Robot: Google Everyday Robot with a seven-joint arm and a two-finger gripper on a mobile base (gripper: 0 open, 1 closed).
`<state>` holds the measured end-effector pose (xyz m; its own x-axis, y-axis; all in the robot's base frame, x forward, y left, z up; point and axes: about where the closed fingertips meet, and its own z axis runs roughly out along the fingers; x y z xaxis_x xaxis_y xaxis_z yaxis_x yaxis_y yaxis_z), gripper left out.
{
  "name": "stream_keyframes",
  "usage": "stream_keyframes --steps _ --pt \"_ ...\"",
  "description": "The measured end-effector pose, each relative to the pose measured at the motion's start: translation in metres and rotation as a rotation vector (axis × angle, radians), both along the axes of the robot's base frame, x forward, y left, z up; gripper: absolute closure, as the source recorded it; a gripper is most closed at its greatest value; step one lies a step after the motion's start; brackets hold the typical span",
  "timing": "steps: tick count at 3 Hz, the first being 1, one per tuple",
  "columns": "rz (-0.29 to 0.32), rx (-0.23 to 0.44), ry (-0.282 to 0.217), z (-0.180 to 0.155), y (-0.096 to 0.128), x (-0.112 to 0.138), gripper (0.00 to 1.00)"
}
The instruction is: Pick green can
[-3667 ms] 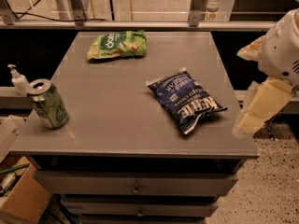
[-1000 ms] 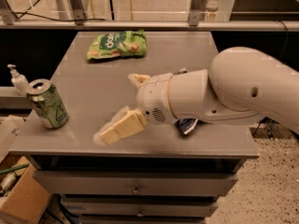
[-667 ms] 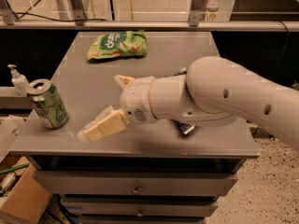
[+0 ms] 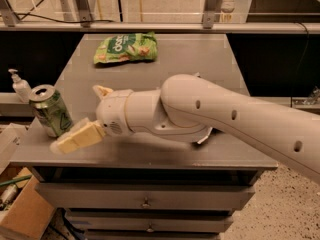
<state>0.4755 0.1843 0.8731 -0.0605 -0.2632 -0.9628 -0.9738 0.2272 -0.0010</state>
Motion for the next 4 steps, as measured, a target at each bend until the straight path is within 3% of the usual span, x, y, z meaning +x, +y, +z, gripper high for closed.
stream_keyframes --steps 2,4 --pt "0.067 0.07 0.006 -0.005 0.065 0.007 0.0" --pt "0.058 0.118 0.018 0.009 0.089 0.014 0.41"
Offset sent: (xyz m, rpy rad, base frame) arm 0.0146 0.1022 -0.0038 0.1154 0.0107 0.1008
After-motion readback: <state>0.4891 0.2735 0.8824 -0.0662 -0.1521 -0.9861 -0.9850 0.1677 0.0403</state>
